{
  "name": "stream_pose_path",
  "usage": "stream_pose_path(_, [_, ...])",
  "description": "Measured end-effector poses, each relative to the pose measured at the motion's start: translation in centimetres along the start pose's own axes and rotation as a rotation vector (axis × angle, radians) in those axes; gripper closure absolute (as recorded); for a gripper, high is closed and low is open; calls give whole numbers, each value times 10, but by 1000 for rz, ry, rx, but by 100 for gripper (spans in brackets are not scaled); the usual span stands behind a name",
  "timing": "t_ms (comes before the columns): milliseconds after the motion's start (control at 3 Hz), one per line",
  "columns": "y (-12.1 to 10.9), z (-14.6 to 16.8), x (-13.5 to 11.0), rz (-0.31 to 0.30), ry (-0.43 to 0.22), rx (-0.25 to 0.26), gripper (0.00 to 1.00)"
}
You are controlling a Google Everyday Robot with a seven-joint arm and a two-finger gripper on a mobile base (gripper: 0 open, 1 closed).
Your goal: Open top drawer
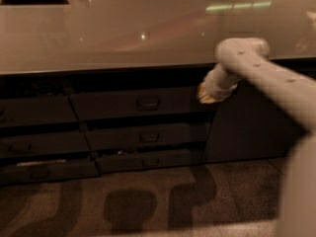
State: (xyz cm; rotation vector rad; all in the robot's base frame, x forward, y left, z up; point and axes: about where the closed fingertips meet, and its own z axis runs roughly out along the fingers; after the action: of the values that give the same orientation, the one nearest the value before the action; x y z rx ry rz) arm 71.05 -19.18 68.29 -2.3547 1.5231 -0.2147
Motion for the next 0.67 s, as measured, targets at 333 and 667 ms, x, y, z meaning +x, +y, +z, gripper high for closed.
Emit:
stream_pose_path(333, [33, -28, -9, 9, 93, 110, 100])
stream_pose_path(667, [83, -4, -28, -11, 116, 64, 100])
